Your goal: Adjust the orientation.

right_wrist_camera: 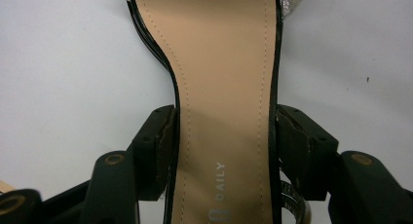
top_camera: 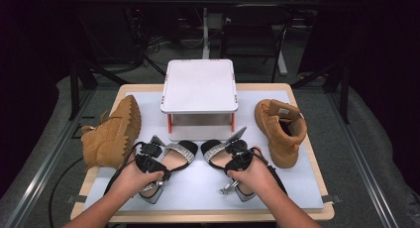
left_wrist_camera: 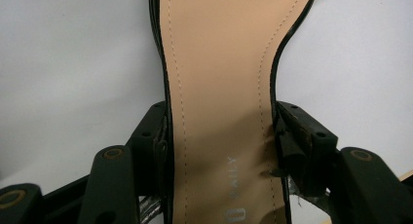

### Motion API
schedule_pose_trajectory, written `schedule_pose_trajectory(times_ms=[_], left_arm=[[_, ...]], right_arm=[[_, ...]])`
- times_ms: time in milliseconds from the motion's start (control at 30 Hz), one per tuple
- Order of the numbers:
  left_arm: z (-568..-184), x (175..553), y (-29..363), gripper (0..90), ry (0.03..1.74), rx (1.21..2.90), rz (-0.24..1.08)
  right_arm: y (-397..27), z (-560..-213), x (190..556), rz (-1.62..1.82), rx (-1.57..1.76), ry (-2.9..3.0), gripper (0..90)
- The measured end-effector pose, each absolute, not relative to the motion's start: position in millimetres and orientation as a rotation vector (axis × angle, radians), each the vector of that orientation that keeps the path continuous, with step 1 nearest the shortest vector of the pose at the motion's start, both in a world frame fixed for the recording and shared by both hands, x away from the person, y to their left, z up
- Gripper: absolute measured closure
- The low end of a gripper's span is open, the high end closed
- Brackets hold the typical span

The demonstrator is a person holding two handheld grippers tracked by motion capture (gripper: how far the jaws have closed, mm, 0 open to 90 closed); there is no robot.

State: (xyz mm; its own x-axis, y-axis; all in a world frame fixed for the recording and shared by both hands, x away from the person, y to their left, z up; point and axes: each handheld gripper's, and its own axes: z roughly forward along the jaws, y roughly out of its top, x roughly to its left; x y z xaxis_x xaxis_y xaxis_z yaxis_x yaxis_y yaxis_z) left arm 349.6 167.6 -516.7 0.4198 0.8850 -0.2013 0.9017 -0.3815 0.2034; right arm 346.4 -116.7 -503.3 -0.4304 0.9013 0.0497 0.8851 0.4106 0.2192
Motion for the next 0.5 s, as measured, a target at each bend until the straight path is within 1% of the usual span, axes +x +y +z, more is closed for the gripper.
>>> schedule_pose_trajectory(times_ms=[133,400,500], left_arm=[[-517.2,348.8,169.1,42.5,1.538,2.393,-0.086],[-517.7,343.9,168.8,42.0,1.487,2.391,-0.025],[-517.9,345.2,168.9,42.4,1.485,2.390,-0.032]], right_arm=[[-119.0,-504.9,344.0,0.381,1.650,2.554,41.8],[-119.7,-505.4,336.1,0.398,1.633,2.541,42.0],[-121.6,-506.0,333.3,0.426,1.647,2.533,42.0]])
